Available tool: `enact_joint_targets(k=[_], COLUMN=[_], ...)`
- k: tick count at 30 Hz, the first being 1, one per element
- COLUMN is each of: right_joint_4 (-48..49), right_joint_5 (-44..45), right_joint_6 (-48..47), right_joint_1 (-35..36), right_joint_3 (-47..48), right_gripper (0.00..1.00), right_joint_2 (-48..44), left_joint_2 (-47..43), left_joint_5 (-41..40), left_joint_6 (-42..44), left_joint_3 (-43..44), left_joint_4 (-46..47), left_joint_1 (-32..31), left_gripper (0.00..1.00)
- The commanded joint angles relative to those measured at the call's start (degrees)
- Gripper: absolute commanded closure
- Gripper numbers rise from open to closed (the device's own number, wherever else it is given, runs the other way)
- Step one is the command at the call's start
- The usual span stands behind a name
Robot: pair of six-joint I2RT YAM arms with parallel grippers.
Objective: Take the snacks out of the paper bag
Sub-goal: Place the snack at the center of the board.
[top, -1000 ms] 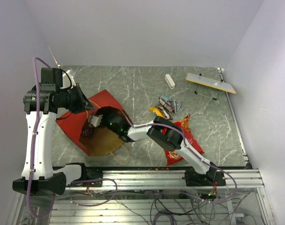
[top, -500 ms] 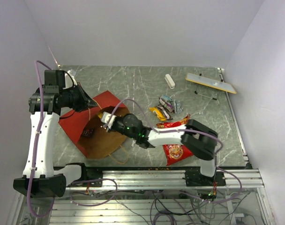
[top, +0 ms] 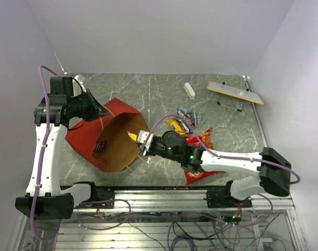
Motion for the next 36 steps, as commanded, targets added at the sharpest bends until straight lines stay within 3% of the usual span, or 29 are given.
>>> enact_joint_targets(k=[1, 7, 11, 15, 20, 23, 27, 36], right_joint_4=[-9.49, -11.4, -12.72, -20.57, -31.09, -38.43, -46.2, -40.64], right_joint_5=[6.18, 16.59, 18.66, 17.81, 15.03, 12.95, 17.87, 19.26], right_joint_6=[-7.37, -10.85, -5.03, 5.43, 12.96, 14.28, 10.58, 4.8], right_joint_1=[-0.13, -1.53, -7.7, -17.84, -24.67, -28.16, -30.2, -33.98], right_joint_3=[0.33, 0.81, 2.34, 8.29, 14.56, 17.03, 20.23, 17.82], right_gripper=[0.89, 0.89, 0.89, 0.89, 0.89, 0.89, 0.87, 0.83], right_joint_2=[-7.95, -16.18, -16.47, -11.83, -3.87, 0.37, 5.75, 12.61], left_joint_2=[-0.19, -0.73, -1.76, -3.22, -4.64, -5.29, -5.76, -4.43], left_joint_5=[-0.3, -1.45, -0.65, 0.03, 0.51, 0.39, 0.19, 0.62], left_joint_6=[0.7, 1.88, 1.12, -0.52, -1.75, -2.14, -2.25, -2.03], left_joint_3=[-1.43, -1.81, -3.15, -4.55, -6.03, -6.55, -7.05, -6.0], left_joint_4=[1.87, 1.22, 2.1, 3.65, 3.95, 3.76, 3.33, 3.43], left_joint_1=[-0.14, -0.14, -0.18, -0.14, -0.14, -0.14, -0.16, -0.14], left_gripper=[0.93, 0.93, 0.93, 0.93, 0.93, 0.93, 0.93, 0.93])
